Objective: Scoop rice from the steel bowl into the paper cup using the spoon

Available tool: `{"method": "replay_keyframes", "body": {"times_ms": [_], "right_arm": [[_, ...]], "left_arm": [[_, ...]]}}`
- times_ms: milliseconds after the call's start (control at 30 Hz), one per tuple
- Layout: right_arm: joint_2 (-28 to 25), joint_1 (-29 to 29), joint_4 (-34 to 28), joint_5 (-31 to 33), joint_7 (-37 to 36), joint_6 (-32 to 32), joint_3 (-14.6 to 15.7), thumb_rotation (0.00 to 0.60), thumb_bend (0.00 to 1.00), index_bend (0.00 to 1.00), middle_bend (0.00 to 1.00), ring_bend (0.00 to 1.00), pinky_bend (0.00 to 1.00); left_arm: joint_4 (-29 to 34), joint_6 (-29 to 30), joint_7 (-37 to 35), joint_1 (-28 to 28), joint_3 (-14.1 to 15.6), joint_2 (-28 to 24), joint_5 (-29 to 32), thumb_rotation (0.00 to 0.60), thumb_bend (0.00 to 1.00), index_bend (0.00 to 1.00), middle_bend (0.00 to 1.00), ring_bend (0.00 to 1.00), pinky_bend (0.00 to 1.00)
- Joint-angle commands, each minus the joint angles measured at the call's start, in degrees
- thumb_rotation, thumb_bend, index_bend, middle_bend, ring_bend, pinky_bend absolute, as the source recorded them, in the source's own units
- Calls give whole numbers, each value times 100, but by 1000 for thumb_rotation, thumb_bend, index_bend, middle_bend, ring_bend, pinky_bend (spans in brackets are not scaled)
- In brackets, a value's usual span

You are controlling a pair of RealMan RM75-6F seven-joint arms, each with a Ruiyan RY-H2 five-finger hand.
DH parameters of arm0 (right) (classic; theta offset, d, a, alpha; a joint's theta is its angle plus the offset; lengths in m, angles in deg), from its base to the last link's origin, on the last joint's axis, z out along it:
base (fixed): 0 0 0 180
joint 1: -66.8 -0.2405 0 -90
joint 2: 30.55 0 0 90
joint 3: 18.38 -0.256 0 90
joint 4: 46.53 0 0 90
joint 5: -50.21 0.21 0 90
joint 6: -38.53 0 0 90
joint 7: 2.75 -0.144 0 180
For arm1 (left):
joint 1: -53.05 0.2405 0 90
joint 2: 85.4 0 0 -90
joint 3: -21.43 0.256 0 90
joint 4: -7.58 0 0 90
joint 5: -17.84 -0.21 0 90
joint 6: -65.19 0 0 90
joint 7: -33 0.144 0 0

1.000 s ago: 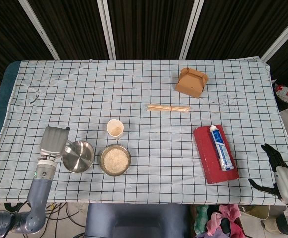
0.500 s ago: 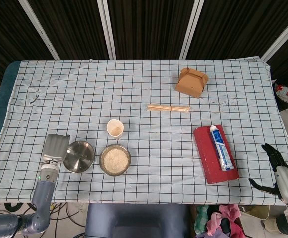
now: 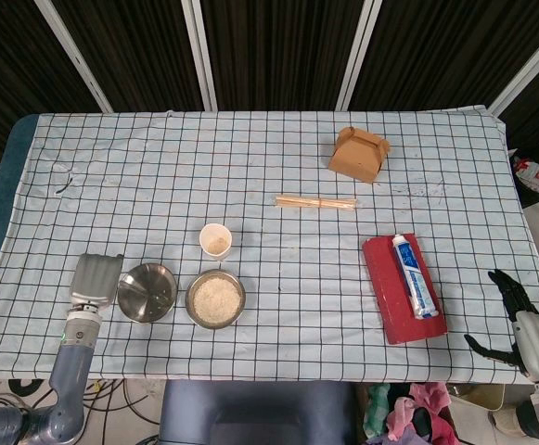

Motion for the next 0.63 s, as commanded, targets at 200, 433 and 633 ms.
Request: {"method": "replay_keyframes", "body": {"times_ms": [200,433,633], "right_arm": [[19,0,40,-38,84,-17,16,600,163,0,0,0,176],[55,6,63,-110,214,-47,50,600,164,0,0,0,176],[115,13,96,-168,416,-101,71,600,165,0,0,0,176]], "left_arm": [[440,439,-961,523,390,-619,-1133,600,130,268,584,635,707],[567,1182,-1877,1211,770,-1211,-2109,600,57,30,58,67,122],[172,1857,-2882,1797,1090,-1530,-3188,600,30,0,0,0,0]]}}
